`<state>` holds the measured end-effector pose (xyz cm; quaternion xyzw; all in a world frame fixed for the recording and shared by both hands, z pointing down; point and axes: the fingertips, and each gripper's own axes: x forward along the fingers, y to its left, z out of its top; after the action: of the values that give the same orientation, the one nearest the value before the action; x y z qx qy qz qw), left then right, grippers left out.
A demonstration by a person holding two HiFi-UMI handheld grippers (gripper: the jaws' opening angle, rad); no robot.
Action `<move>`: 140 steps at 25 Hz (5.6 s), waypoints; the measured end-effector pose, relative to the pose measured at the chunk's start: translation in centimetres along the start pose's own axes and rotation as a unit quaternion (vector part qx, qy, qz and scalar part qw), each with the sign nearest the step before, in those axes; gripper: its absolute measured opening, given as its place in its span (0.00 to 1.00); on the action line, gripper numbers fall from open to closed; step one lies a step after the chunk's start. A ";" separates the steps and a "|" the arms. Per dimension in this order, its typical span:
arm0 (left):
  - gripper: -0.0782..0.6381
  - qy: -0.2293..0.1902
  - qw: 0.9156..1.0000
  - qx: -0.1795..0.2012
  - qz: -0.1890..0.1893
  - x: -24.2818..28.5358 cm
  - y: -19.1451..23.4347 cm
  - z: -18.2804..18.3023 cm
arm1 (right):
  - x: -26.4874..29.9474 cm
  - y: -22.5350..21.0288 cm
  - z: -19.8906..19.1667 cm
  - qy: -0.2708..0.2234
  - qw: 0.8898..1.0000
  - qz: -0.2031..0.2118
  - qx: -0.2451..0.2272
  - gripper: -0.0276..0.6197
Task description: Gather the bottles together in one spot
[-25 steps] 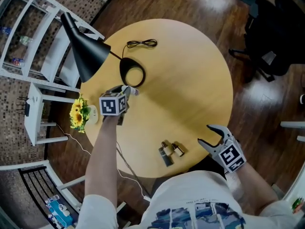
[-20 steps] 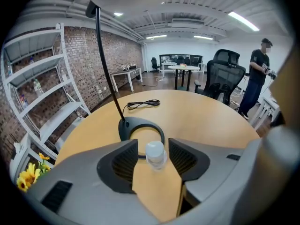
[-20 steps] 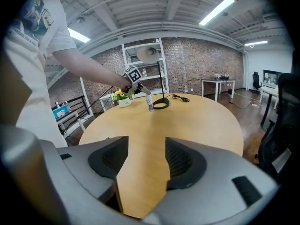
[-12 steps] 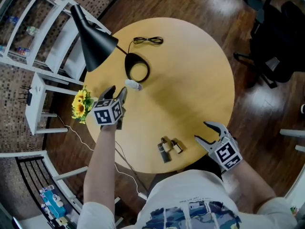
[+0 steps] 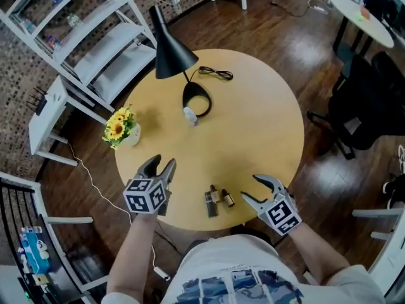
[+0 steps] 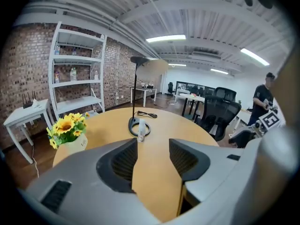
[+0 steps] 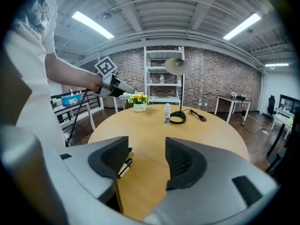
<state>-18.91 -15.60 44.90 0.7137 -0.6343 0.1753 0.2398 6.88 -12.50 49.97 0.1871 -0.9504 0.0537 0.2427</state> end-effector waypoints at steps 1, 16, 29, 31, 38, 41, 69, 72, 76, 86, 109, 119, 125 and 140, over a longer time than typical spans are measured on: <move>0.41 -0.007 1.000 -0.009 -0.005 -1.5 -0.5 -0.4 | -0.3 0.6 0.5 0.001 1.000 -0.002 -0.007 0.46; 0.41 -0.039 0.996 -0.062 -0.046 -22.0 -1.3 -15.3 | -5.3 18.6 1.0 0.025 0.998 -0.056 -0.012 0.46; 0.41 -0.036 0.993 -0.071 -0.088 -27.7 -3.9 -22.5 | -8.1 27.2 -3.8 0.071 0.993 -0.091 -0.001 0.46; 0.41 -0.044 0.992 -0.072 -0.092 -28.1 -4.1 -22.5 | -6.9 27.3 -4.4 0.077 0.993 -0.091 -0.005 0.46; 0.41 -0.029 0.995 -0.054 -0.081 -29.7 -2.8 -23.3 | 1.7 24.9 -7.7 0.100 0.988 -0.098 0.059 0.46; 0.41 -0.016 0.996 -0.052 -0.071 -29.9 -2.3 -23.9 | 5.6 22.8 -9.2 0.115 0.984 -0.108 0.087 0.46; 0.41 0.046 0.992 0.035 -0.112 -26.8 -3.7 -26.2 | 11.4 20.3 -11.4 0.165 0.983 -0.065 0.042 0.28; 0.41 0.057 0.980 0.130 -0.141 -24.6 -5.3 -25.6 | 9.5 21.7 -9.1 0.169 0.985 -0.027 0.000 0.28; 0.41 0.058 0.922 0.345 -0.169 -21.7 -8.4 -23.9 | 5.1 24.5 -4.7 0.179 0.979 0.044 -0.090 0.28; 0.29 0.024 0.773 0.586 -0.241 -20.3 -14.8 -21.9 | -2.0 30.3 1.6 0.204 0.931 0.156 -0.259 0.28; 0.28 -0.062 0.947 0.302 -0.088 -15.5 -12.7 -13.3 | 2.6 20.7 10.5 -0.124 0.922 0.170 0.326 0.18; 0.42 -0.055 0.965 0.134 -0.217 -11.8 -14.7 -4.6 | 3.7 12.8 9.2 -0.026 0.991 0.127 0.042 0.18; 0.42 -0.008 0.978 0.111 -0.175 -6.4 -16.9 -1.7 | 5.2 9.7 8.5 0.036 0.994 0.088 -0.049 0.18; 0.34 0.044 0.985 0.041 -0.164 0.2 -18.1 -0.7 | 7.0 4.1 7.0 0.076 0.987 0.102 -0.097 0.18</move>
<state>-0.96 -13.92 43.39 0.8087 -0.4899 0.1908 0.2640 -3.45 -12.35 47.20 0.0606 -0.9440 0.0001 0.3242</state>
